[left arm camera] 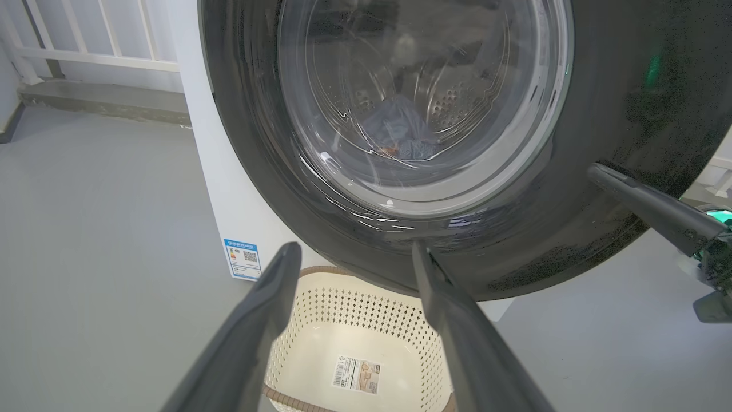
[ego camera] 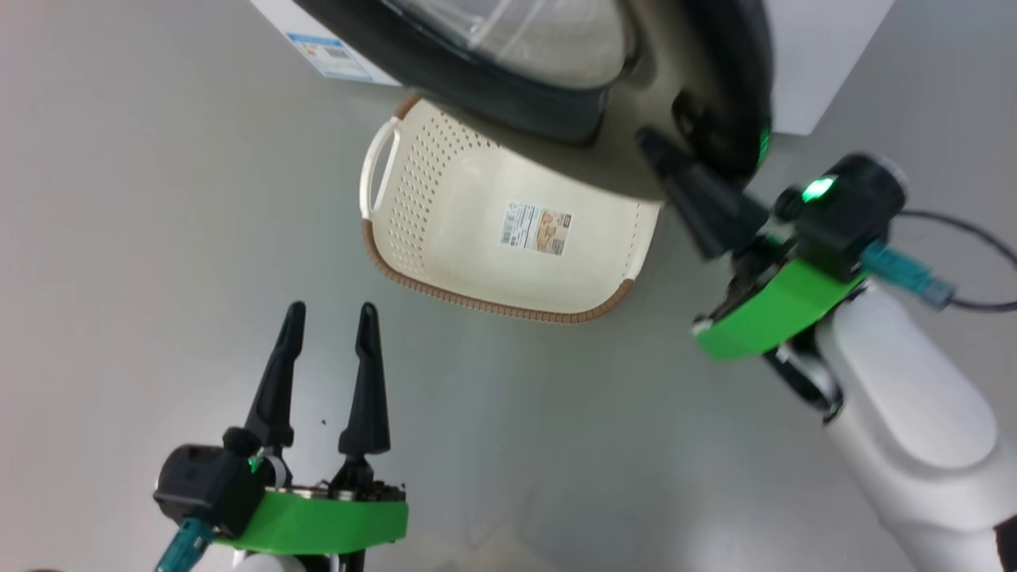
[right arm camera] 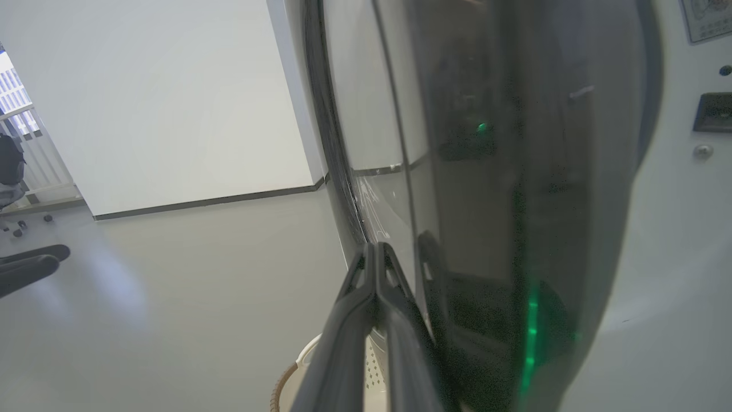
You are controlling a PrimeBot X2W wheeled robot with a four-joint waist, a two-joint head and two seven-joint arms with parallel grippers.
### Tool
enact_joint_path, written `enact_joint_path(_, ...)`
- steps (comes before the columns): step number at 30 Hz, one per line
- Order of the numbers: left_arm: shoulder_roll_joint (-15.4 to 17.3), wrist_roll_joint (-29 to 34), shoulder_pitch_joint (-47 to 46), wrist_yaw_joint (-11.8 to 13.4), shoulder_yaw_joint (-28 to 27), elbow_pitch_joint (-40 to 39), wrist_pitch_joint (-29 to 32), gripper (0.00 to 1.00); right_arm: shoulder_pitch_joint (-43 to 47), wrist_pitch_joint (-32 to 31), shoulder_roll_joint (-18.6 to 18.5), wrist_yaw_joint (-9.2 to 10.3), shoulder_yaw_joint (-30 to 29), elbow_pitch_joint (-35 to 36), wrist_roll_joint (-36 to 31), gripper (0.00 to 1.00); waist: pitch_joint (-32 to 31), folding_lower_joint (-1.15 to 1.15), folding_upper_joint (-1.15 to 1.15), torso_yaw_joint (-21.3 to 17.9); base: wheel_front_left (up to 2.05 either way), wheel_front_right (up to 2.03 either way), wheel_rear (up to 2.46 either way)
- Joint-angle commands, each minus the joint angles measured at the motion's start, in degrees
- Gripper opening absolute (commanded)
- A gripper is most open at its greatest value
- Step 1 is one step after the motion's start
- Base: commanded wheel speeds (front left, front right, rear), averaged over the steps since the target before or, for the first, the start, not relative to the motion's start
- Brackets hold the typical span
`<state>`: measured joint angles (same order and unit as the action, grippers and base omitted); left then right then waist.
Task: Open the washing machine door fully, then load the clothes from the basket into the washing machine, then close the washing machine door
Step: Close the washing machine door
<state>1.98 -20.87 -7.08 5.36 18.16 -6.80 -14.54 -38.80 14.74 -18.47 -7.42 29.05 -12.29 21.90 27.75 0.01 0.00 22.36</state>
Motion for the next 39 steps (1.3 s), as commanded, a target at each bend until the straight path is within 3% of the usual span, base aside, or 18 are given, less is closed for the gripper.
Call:
enact_joint_path(1,0.89,-0.37,-1.83,0.34,-1.41,-1.96,-0.46,1.00,-1.48,0.26,1.53,-0.07,-2.63,0.84,-0.90,0.00,2.01,-0.01,0.00,0.35,0.00,0.00,0.00)
enact_joint_path(8,0.89,-1.44,-3.45,0.27,-0.12,-2.08,-0.46,1.00,-5.29,-0.19,4.47,-0.07,-10.31,-0.10,-0.45,0.00,4.61,-0.01,0.00,0.17,0.00,0.00,0.00)
enact_joint_path(18,0.89,-3.12,-5.83,0.00,1.28,-2.13,-0.46,1.00,-15.35,-1.93,7.73,-0.07,-15.35,-3.85,1.40,0.00,8.37,-0.01,0.00,0.89,0.00,0.00,0.00)
enact_joint_path(30,0.89,-4.57,-6.81,-0.53,1.63,-1.80,-0.46,1.00,-27.08,-1.86,8.85,-0.07,-17.72,-9.34,2.81,0.00,10.91,-0.01,0.00,1.08,0.00,0.00,0.00)
enact_joint_path(39,0.89,-4.35,-6.85,-0.89,1.07,-1.27,-0.46,1.00,-28.99,-1.01,9.04,-0.07,-15.93,-12.10,4.04,0.00,10.14,-0.01,0.00,-0.15,0.00,0.00,0.00)
